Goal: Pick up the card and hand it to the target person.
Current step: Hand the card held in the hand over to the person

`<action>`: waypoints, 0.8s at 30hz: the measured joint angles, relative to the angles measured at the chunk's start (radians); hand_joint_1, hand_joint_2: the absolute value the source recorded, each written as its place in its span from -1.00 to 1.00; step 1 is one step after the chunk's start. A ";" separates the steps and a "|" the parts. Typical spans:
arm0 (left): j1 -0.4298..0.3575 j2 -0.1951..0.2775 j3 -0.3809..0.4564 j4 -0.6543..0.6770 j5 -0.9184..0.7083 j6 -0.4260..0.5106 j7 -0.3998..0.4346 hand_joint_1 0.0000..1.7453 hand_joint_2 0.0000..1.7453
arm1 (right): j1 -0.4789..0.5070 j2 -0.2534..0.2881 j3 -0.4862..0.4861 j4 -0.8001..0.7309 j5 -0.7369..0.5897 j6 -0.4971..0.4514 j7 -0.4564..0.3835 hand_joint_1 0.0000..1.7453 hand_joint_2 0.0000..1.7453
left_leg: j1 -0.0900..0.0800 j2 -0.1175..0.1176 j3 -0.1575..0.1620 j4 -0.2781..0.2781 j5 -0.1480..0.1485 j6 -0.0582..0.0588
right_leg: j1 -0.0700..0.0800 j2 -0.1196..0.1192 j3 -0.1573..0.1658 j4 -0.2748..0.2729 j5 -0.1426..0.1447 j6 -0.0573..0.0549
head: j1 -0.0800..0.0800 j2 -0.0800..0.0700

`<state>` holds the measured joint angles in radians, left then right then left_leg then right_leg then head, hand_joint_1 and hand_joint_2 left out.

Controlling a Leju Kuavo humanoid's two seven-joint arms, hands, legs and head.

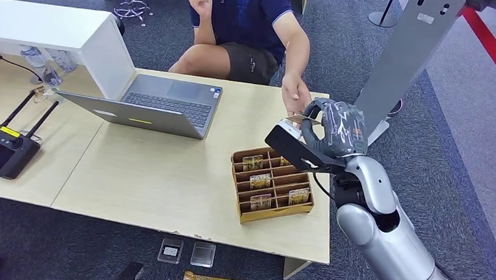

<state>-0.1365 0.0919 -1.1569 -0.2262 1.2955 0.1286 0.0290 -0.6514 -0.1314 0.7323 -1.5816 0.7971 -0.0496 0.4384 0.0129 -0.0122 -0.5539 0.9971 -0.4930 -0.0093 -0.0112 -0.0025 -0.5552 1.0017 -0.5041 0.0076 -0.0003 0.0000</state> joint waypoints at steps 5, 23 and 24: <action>-0.019 -0.002 -0.016 0.000 -0.012 0.000 0.018 -1.00 -1.00 | -0.080 0.028 0.019 0.184 -0.020 -0.036 -0.031 0.76 1.00 | 0.000 -0.001 -0.001 0.000 0.000 0.000 | 0.000 -0.001 0.000 0.000 0.000 0.000 | 0.000 0.000; -0.020 -0.005 -0.040 0.000 0.000 0.009 0.022 -1.00 -1.00 | -0.172 0.150 0.067 0.653 -0.009 -0.118 -0.132 -1.00 1.00 | 0.000 -0.001 -0.001 0.000 0.000 0.000 | 0.000 0.000 -0.001 0.000 0.000 0.000 | 0.000 0.000; -0.019 -0.005 -0.040 0.000 0.003 0.009 0.020 -1.00 -1.00 | -0.176 0.155 0.068 0.666 -0.009 -0.120 -0.137 -1.00 1.00 | 0.000 -0.001 -0.001 0.000 0.000 0.000 | 0.000 0.000 -0.001 0.000 0.000 0.000 | 0.000 0.000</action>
<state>-0.1558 0.0874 -1.1967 -0.2262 1.2988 0.1379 0.0486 -0.8274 0.0238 0.8006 -0.9154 0.7881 -0.1695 0.3017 0.0129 -0.0129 -0.5547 0.9972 -0.4926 -0.0090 -0.0112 -0.0030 -0.5559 1.0019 -0.5041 0.0076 0.0001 0.0000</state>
